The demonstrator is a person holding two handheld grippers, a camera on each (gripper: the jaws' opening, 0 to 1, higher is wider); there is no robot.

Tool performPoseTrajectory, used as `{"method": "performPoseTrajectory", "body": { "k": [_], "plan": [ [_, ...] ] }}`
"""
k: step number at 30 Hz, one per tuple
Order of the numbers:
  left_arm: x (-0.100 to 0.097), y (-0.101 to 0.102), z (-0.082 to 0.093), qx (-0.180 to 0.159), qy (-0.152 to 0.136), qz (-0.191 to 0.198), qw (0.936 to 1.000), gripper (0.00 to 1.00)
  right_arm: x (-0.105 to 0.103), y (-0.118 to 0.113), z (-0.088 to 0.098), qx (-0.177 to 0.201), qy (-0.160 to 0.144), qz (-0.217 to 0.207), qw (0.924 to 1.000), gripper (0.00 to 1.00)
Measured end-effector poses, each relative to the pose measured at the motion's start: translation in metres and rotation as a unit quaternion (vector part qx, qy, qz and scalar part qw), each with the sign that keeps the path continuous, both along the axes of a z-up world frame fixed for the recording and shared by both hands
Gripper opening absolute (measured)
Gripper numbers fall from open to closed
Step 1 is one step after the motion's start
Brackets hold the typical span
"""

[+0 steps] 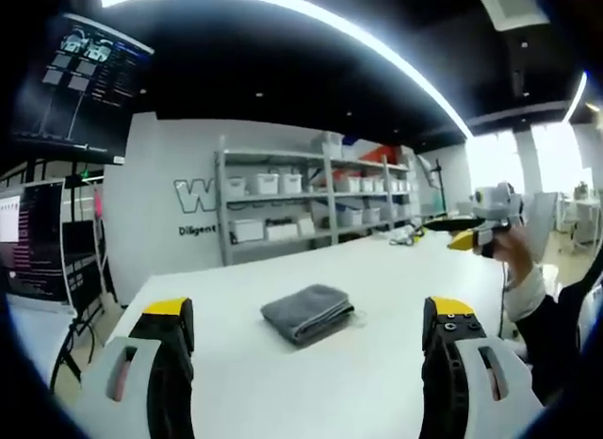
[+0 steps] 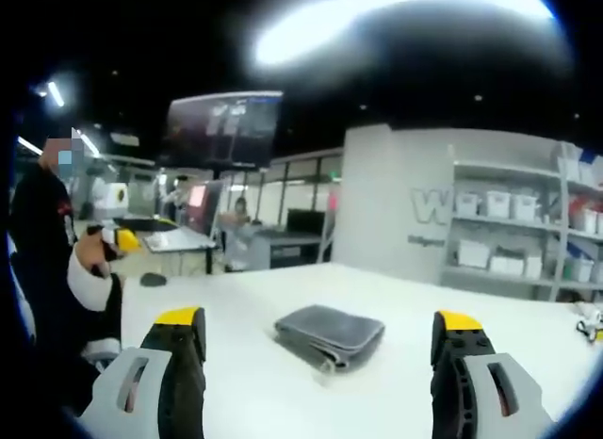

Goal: Open the folded towel by lifting each exposed corner and separating the folded layers until the towel lies flat within the target outline without major curled edges

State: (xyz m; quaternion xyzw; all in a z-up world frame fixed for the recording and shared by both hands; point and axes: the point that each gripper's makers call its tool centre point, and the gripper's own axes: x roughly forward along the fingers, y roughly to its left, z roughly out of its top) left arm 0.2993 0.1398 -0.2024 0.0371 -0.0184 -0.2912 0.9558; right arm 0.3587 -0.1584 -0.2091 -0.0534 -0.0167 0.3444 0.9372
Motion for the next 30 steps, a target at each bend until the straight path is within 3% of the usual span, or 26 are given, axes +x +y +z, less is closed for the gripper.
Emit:
{"method": "performPoseTrajectory", "body": {
  "k": [10, 16, 21, 30],
  "plan": [
    [0.009, 0.01, 0.012, -0.001, -0.021, 0.011, 0.9997, 1.0, 0.014, -0.002, 0.0, 0.004, -0.013, 0.0, 0.9999, 1.0],
    [0.012, 0.008, 0.002, 0.004, -0.005, 0.004, 1.0, 1.0, 0.023, -0.001, -0.004, -0.001, -0.016, 0.002, 0.9999, 1.0],
    [0.01, 0.004, 0.001, 0.007, -0.007, 0.0, 1.0, 1.0, 0.02, 0.009, 0.003, 0.025, -0.031, 0.028, 0.9988, 1.0],
    [0.007, 0.0, -0.004, 0.009, -0.001, -0.005, 0.9999, 1.0, 0.021, 0.014, 0.004, 0.029, -0.046, 0.039, 0.9978, 1.0]
  ]
}}
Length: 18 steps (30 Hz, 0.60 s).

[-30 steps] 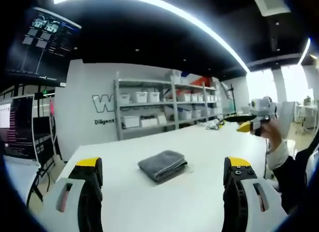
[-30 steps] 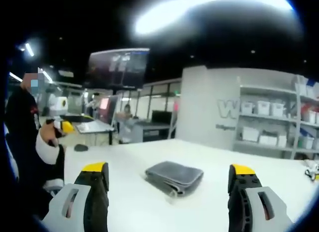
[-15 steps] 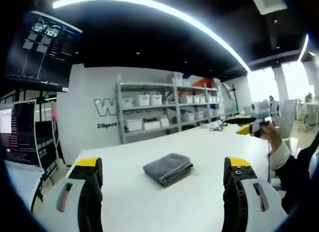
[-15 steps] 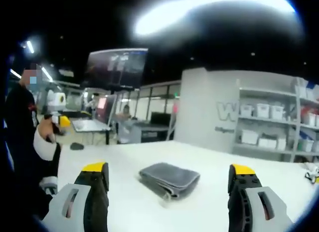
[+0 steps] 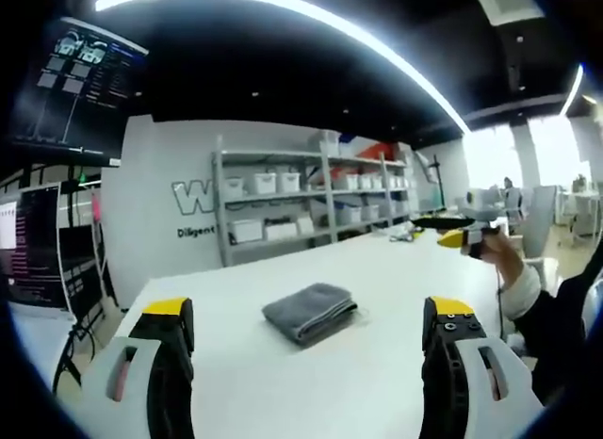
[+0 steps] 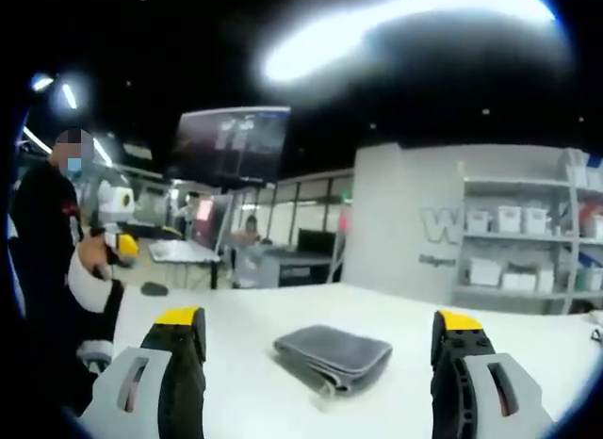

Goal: Open the folded towel by lifting each exposed corner and separating the folded layers until the towel lies flat within the target outline without major curled edges

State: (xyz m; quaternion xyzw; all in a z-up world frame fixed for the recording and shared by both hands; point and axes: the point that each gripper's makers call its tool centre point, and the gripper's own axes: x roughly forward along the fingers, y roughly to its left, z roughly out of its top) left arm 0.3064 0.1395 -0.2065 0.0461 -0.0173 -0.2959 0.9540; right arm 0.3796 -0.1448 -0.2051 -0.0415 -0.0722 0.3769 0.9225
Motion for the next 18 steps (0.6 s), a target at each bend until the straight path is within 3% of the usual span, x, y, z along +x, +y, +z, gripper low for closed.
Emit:
{"method": "performPoseTrajectory", "body": {
  "k": [7, 18],
  "plan": [
    [-0.005, 0.004, -0.001, -0.013, 0.001, 0.001, 0.9999, 1.0, 0.007, 0.0, -0.004, 0.004, -0.005, -0.003, 1.0, 1.0],
    [-0.009, -0.002, -0.009, 0.018, 0.007, -0.004, 0.9998, 1.0, 0.022, 0.002, -0.019, -0.001, -0.006, -0.004, 1.0, 1.0]
  ]
}}
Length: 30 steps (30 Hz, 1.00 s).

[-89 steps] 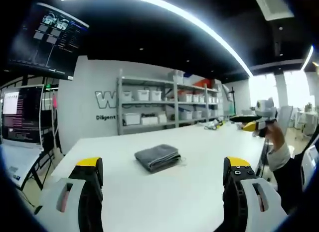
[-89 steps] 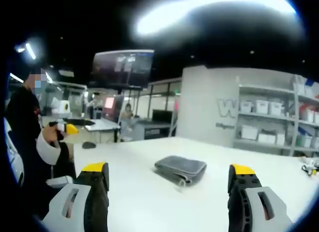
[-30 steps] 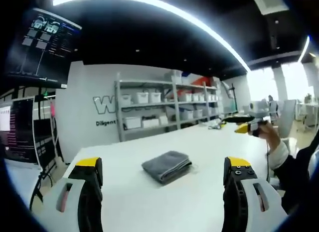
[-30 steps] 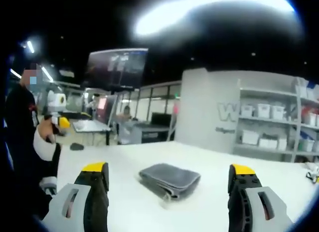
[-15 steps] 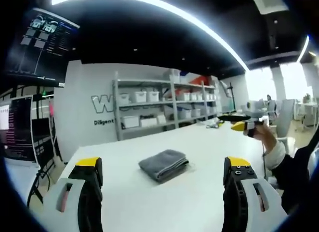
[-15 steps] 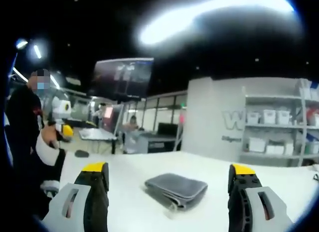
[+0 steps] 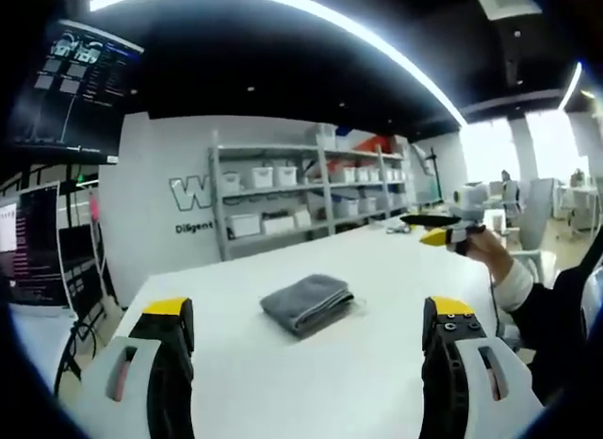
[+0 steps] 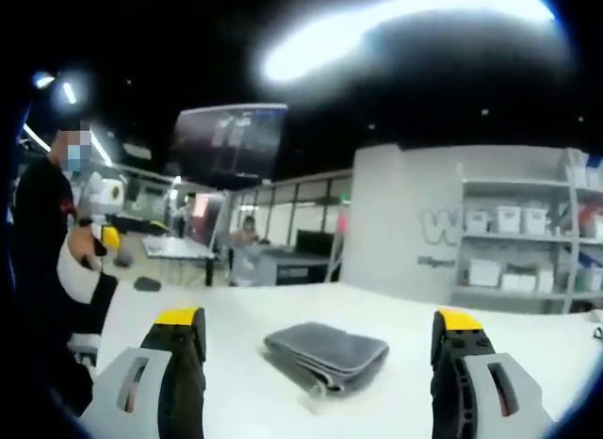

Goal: Open the folded towel by lifting each exposed corner and separating the folded layers until the towel lies flat within the target outline without major curled edges

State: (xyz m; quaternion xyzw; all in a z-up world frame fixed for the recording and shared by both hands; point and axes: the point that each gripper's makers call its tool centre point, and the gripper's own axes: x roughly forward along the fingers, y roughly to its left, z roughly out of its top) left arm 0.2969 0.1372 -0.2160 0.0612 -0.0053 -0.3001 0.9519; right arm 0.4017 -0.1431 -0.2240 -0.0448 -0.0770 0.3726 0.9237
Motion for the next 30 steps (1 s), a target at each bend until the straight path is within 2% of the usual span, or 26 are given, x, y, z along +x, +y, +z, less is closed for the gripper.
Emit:
{"method": "performPoseTrajectory", "body": {
  "k": [7, 13, 19, 24, 30],
  "plan": [
    [0.0, 0.002, -0.003, 0.01, 0.003, 0.002, 0.9999, 1.0, 0.007, -0.004, 0.005, 0.033, -0.014, -0.001, 0.9993, 1.0],
    [0.007, 0.007, -0.002, 0.011, 0.006, 0.001, 0.9999, 1.0, 0.01, -0.006, 0.003, 0.047, -0.011, 0.003, 0.9988, 1.0],
    [0.008, 0.01, -0.004, 0.006, 0.009, 0.004, 0.9999, 1.0, 0.015, -0.011, -0.003, 0.047, -0.006, 0.0, 0.9989, 1.0],
    [0.009, 0.013, -0.009, 0.015, 0.019, 0.011, 0.9997, 1.0, 0.024, -0.015, -0.008, 0.053, 0.005, -0.006, 0.9986, 1.0],
    [0.012, 0.014, -0.009, 0.02, 0.023, 0.008, 0.9995, 1.0, 0.032, -0.008, -0.014, 0.042, 0.017, -0.007, 0.999, 1.0]
  ]
}}
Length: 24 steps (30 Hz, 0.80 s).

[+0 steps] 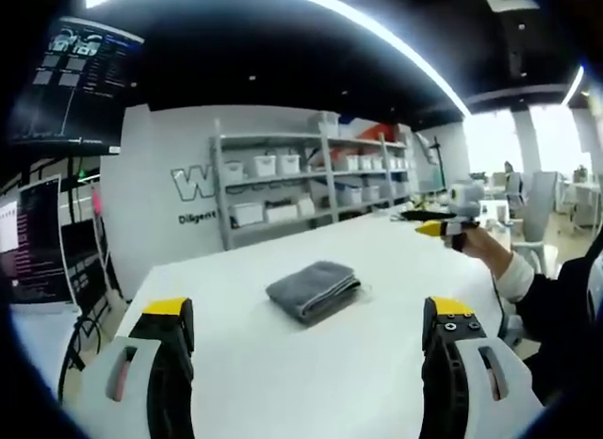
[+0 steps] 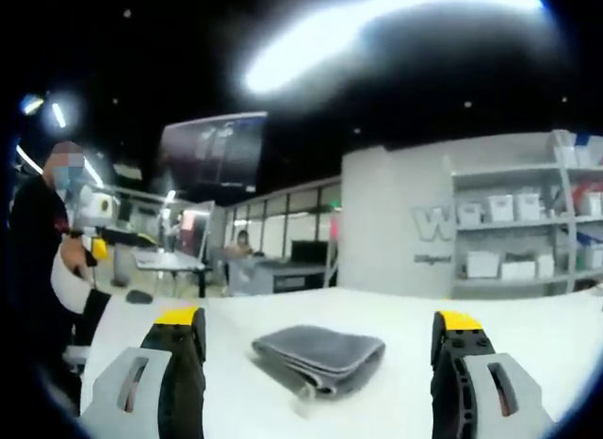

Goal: Open the folded towel by lifting each exposed corner and separating the folded layers until the towel lies flat within the target outline without major curled edges

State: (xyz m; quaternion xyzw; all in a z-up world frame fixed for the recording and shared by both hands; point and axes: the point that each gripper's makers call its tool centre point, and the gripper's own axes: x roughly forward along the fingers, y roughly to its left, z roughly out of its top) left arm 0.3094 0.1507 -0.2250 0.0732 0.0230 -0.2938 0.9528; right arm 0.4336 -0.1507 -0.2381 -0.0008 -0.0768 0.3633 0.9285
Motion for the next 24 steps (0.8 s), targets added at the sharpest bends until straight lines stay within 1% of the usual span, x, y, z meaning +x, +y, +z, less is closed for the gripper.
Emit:
{"method": "performPoseTrajectory", "body": {
  "k": [3, 7, 9, 11, 15, 17, 24],
  "plan": [
    [0.0, -0.002, -0.002, 0.007, 0.004, -0.002, 1.0, 1.0, 0.003, 0.003, -0.001, -0.005, 0.002, -0.001, 1.0, 1.0],
    [-0.001, -0.002, -0.001, 0.007, 0.003, -0.003, 1.0, 1.0, 0.011, 0.006, -0.002, -0.015, 0.007, -0.002, 0.9999, 1.0],
    [-0.001, -0.001, 0.0, 0.006, 0.002, -0.002, 1.0, 1.0, 0.024, 0.002, -0.001, -0.018, 0.008, -0.007, 0.9998, 1.0],
    [-0.001, 0.001, 0.0, 0.003, 0.003, -0.002, 1.0, 1.0, 0.028, 0.003, -0.003, -0.022, 0.012, -0.009, 0.9996, 1.0],
    [-0.002, 0.003, 0.002, -0.001, 0.002, -0.002, 1.0, 1.0, 0.034, 0.008, -0.004, -0.022, 0.024, -0.005, 0.9995, 1.0],
    [-0.002, 0.004, 0.002, -0.002, 0.001, -0.001, 1.0, 1.0, 0.039, 0.011, -0.007, -0.029, 0.033, -0.005, 0.999, 1.0],
    [-0.002, 0.008, 0.004, -0.004, 0.001, 0.0, 1.0, 1.0, 0.054, 0.018, -0.013, -0.04, 0.044, -0.007, 0.9982, 1.0]
  ]
}}
